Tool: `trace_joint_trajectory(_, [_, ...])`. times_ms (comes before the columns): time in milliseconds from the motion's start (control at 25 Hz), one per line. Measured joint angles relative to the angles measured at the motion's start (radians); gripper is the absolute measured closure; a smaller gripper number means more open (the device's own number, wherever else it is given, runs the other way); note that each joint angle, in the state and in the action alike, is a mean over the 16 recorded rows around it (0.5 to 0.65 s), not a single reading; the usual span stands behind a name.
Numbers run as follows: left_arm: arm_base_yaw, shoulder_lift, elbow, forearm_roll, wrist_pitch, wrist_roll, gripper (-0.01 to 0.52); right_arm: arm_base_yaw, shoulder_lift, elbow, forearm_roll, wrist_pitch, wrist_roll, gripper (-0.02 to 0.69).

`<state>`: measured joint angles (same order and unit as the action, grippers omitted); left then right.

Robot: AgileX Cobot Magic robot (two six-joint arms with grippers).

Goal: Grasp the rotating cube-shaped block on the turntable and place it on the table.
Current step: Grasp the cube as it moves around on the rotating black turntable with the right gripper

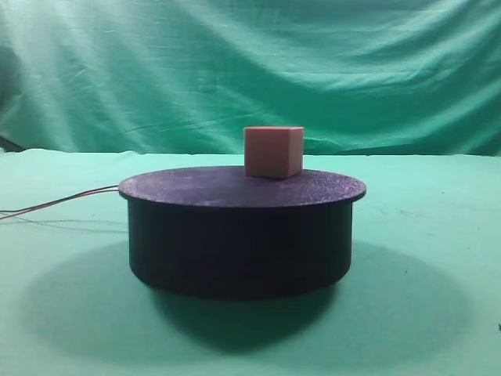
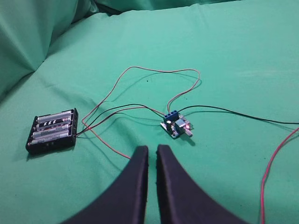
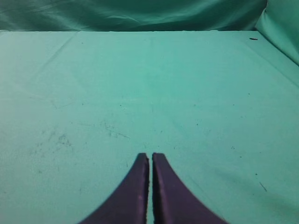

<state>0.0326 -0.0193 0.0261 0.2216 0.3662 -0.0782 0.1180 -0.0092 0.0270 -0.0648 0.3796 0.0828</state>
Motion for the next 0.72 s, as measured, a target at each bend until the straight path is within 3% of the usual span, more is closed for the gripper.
trace_joint_trajectory(520, [0.000,0.000,0.000,0.000,0.000,0.000,0.514,0.000,0.000,0.000,-0.001,-0.007,0.000,0.665])
trace_joint_trajectory(720, [0.000,0.000,0.000,0.000,0.000,0.000,0.514,0.000,0.000,0.001,-0.005,-0.098,0.000,0.665])
